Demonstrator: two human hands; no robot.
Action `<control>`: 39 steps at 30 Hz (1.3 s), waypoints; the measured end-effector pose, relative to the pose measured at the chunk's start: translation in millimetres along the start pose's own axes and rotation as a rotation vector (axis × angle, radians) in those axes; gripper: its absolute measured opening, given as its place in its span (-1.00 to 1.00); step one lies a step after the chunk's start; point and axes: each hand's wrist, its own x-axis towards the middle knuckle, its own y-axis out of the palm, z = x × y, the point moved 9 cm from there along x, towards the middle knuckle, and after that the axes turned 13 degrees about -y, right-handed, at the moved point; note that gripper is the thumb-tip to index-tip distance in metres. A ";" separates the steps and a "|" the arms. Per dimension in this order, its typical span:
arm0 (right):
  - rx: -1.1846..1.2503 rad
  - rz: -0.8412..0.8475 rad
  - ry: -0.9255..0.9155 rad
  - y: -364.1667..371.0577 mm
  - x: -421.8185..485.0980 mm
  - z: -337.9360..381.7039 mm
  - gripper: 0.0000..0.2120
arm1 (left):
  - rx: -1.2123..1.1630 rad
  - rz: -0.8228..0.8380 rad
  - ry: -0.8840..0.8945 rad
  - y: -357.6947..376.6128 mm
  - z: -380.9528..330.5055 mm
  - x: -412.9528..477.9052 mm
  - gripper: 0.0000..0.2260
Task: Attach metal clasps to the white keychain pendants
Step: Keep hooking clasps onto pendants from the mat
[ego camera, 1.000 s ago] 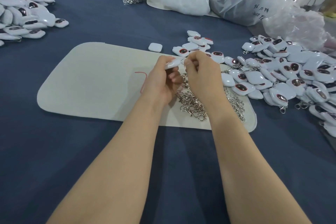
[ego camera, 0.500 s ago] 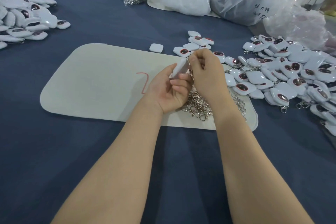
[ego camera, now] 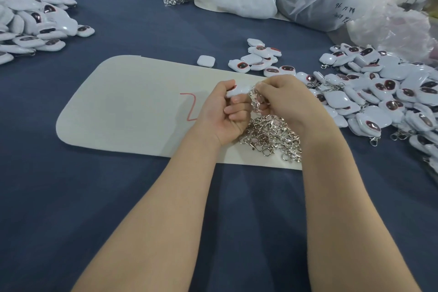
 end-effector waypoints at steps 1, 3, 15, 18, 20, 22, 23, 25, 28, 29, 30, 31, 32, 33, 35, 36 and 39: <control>0.027 -0.026 -0.009 -0.4 -0.2 1.3 -0.80 | 0.001 -0.003 0.012 -0.4 -1.4 -0.2 -0.69; 0.079 -0.110 -0.044 -1.7 -0.8 6.0 -0.80 | -0.008 -0.012 0.043 -2.1 -5.3 0.3 -0.66; -0.098 -0.302 -0.247 -1.6 -1.7 21.6 -0.94 | -0.039 -0.003 0.077 -1.4 -7.6 0.0 -0.71; -0.184 -0.351 -0.332 -4.2 -6.0 30.6 -0.90 | -0.041 0.012 0.059 -0.8 -6.2 0.3 -0.70; -0.223 -0.333 -0.340 -3.4 -5.7 31.8 -0.88 | -0.049 0.019 0.051 -0.8 -5.7 0.0 -0.70; -0.237 -0.292 -0.315 -1.4 -3.1 29.9 -0.89 | -0.046 0.018 0.055 -1.0 -6.2 -0.7 -0.71; -0.238 -0.270 -0.299 -0.7 -1.9 29.0 -0.89 | -0.038 0.015 0.061 -1.2 -6.7 -1.1 -0.72; -0.234 -0.229 -0.266 -0.2 0.0 27.5 -0.88 | -0.020 0.005 0.072 -1.2 -7.5 -1.6 -0.74; -0.229 -0.158 -0.212 1.5 1.1 25.3 -0.88 | 0.009 -0.017 0.086 -1.6 -8.2 -2.5 -0.73; -0.233 -0.135 -0.200 1.4 1.1 24.7 -0.88 | 0.019 -0.025 0.085 -1.8 -8.0 -2.6 -0.70; -0.240 -0.113 -0.193 0.7 1.0 24.3 -0.89 | 0.031 -0.035 0.082 -2.2 -7.8 -2.3 -0.67; -0.249 -0.088 -0.193 -0.3 0.8 24.1 -0.89 | 0.046 -0.050 0.080 -2.7 -7.6 -2.3 -0.65; -0.256 -0.062 -0.196 -1.1 0.5 24.0 -0.88 | 0.068 -0.066 0.083 -2.8 -7.6 -2.4 -0.64; -0.259 -0.041 -0.197 -1.8 0.2 23.4 -0.88 | 0.093 -0.084 0.093 -2.6 -8.0 -2.6 -0.66; -0.244 -0.061 -0.194 -4.2 -0.8 21.4 -0.87 | 0.128 -0.124 0.129 -2.4 -10.5 -3.1 -0.70; -0.225 -0.096 -0.192 -5.3 -1.5 20.6 -0.88 | 0.135 -0.144 0.151 -2.9 -12.3 -3.3 -0.71; -0.138 -0.192 -0.178 -4.3 -2.6 19.8 -0.88 | 0.149 -0.198 0.219 -3.5 -19.2 -3.9 -0.71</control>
